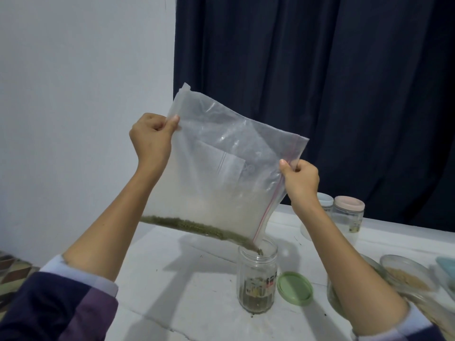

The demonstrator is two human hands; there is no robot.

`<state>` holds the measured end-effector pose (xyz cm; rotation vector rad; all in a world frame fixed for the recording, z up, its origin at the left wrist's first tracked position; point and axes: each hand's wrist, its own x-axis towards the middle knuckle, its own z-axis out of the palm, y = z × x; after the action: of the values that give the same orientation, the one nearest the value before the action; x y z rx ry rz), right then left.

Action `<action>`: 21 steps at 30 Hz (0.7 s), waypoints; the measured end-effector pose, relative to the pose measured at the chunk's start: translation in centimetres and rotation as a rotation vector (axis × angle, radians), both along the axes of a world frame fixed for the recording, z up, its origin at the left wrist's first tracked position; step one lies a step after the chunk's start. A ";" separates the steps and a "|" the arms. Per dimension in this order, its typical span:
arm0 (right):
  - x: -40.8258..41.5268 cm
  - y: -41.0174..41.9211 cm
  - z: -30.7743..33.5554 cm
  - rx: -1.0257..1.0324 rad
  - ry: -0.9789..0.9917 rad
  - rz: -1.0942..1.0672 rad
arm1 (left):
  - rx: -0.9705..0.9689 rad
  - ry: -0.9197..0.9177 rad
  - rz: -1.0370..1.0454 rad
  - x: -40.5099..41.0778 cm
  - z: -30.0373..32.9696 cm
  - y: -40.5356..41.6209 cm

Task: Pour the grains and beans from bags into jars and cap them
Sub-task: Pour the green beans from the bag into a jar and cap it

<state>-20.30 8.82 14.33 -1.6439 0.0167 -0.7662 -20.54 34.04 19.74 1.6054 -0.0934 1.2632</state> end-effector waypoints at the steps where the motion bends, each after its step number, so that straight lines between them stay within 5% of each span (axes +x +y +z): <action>1: 0.0 0.0 0.0 -0.001 0.001 0.001 | -0.003 0.000 0.000 0.0 0.0 0.1; 21: 0.2 0.5 0.4 0.015 -0.014 0.031 | -0.029 0.005 0.008 -0.8 -0.6 0.6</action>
<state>-20.08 9.37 14.74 -1.6205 -0.0127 -0.7521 -21.37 34.66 19.10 1.5850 -0.0655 1.2612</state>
